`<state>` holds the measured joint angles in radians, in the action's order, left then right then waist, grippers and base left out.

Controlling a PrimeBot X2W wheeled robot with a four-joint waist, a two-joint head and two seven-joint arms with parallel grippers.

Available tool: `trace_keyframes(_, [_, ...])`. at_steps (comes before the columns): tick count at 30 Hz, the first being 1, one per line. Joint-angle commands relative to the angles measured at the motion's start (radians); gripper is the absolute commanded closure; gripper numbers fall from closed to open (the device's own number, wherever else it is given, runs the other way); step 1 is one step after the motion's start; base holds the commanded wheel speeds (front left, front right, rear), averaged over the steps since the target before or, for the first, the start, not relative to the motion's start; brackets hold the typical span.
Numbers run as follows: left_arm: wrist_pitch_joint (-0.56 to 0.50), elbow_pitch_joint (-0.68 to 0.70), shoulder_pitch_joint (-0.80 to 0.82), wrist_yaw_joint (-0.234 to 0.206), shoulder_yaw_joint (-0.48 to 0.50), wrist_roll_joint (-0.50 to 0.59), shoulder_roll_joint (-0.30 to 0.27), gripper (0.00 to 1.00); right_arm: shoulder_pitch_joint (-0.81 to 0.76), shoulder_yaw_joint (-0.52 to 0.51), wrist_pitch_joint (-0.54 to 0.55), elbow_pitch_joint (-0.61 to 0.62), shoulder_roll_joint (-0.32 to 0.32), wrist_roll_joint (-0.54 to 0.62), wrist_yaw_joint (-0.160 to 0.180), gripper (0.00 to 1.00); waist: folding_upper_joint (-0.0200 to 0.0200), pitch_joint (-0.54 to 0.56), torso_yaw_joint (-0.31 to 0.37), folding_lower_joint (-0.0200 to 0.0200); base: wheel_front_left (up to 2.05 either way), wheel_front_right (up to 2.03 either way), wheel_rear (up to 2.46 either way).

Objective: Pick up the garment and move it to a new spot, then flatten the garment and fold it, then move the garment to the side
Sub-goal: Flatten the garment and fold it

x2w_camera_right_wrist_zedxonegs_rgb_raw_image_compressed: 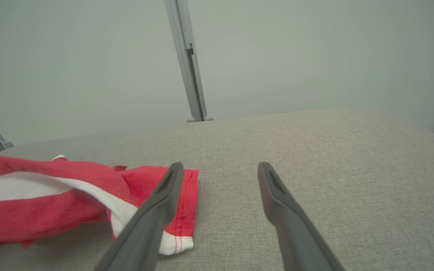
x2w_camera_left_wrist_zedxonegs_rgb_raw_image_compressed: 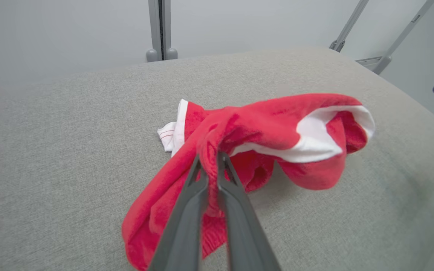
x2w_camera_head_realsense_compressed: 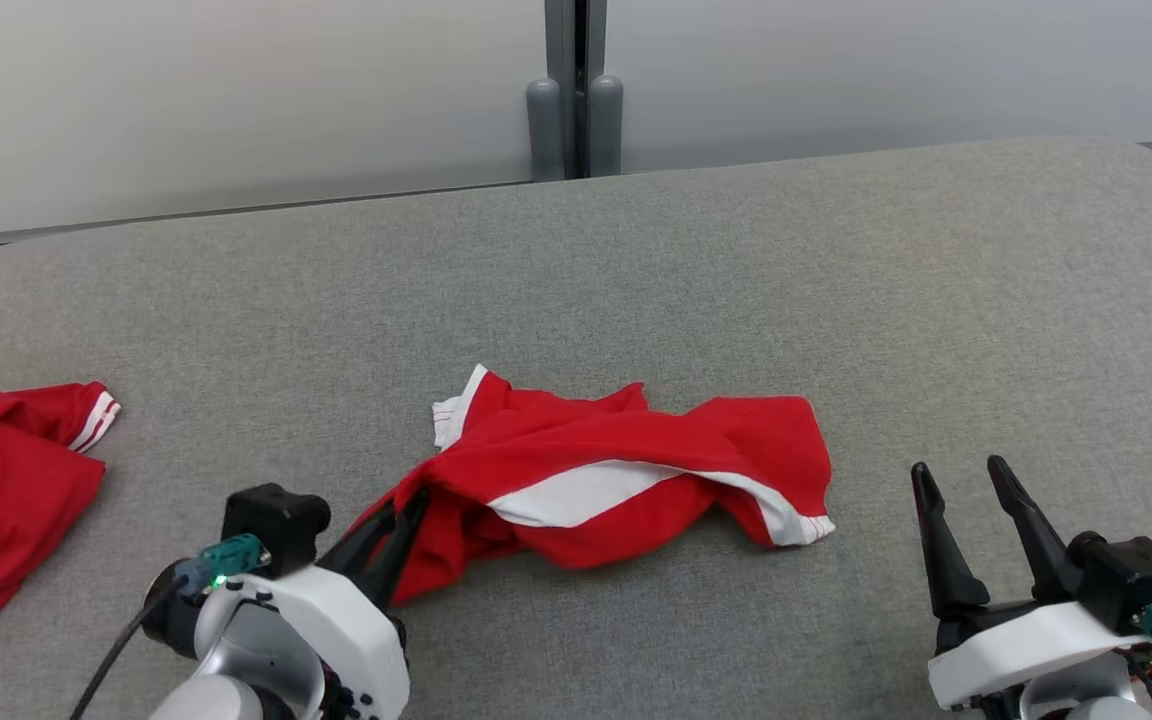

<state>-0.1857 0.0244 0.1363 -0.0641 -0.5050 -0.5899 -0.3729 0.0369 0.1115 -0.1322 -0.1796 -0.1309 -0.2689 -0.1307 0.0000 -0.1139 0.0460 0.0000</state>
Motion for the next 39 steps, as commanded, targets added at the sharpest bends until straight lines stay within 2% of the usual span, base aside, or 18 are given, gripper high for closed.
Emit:
trace_keyframes(1, [-0.001, -0.004, 0.025, -0.004, 0.013, -0.011, -0.005, 1.0, 0.013, 0.004, -0.004, 0.003, -0.004, 0.0, 0.0, 0.0, 0.0, -0.006, 0.005, 0.0, 0.0, 0.0, 0.0])
trace_keyframes(7, [0.002, -0.103, 0.091, 0.016, 0.053, -0.048, -0.004, 1.0, 0.039, 0.015, 0.0, 0.003, -0.012, -0.008, 0.0, 0.0, 0.0, -0.039, 0.046, 0.0, 0.0, 0.0, 0.0])
trace_keyframes(18, [0.03, -0.414, 0.267, 0.072, 0.075, -0.081, 0.04, 1.0, 0.081, 0.034, -0.016, -0.013, -0.017, -0.023, 0.0, 0.0, 0.0, -0.115, 0.124, 0.0, 0.0, 0.0, 0.0])
trace_keyframes(19, [0.034, -0.441, 0.276, 0.071, 0.073, -0.077, 0.045, 0.78, 0.083, 0.034, -0.019, -0.017, -0.017, -0.025, 0.0, 0.0, 0.0, -0.116, 0.126, 0.0, 0.0, 0.0, 0.0])
trace_keyframes(20, [0.05, -0.458, 0.286, 0.069, 0.074, -0.071, 0.048, 0.05, 0.084, 0.035, -0.022, -0.019, -0.017, -0.027, 0.0, 0.0, 0.0, -0.117, 0.128, 0.0, 0.0, 0.0, 0.0])
trace_keyframes(21, [0.061, -0.475, 0.295, 0.069, 0.075, -0.068, 0.052, 0.0, 0.085, 0.035, -0.023, -0.021, -0.018, -0.028, 0.0, 0.0, 0.0, -0.117, 0.129, 0.0, 0.0, 0.0, 0.0])
trace_keyframes(29, [0.259, -0.491, 0.278, 0.003, 0.106, -0.02, 0.076, 0.0, 0.089, 0.009, -0.032, -0.032, -0.025, -0.018, 0.0, 0.0, 0.0, -0.095, 0.097, 0.0, 0.0, 0.0, 0.0])
trace_keyframes(30, [0.31, -0.471, 0.257, -0.019, 0.117, -0.014, 0.084, 0.0, 0.089, 0.003, -0.031, -0.027, -0.027, -0.012, 0.0, 0.0, 0.0, -0.085, 0.084, 0.0, 0.0, 0.0, 0.0])
trace_keyframes(34, [0.403, -0.404, 0.213, -0.077, 0.135, 0.02, 0.096, 0.0, 0.084, -0.009, -0.023, -0.015, -0.037, 0.0, 0.0, 0.0, 0.0, -0.059, 0.056, 0.0, 0.0, 0.0, 0.0])
trace_keyframes(39, [0.446, -0.276, 0.118, -0.155, 0.165, 0.073, 0.118, 0.0, 0.06, -0.024, -0.004, -0.001, -0.041, 0.012, 0.0, 0.0, 0.0, -0.014, 0.03, 0.0, 0.0, 0.0, 0.0])
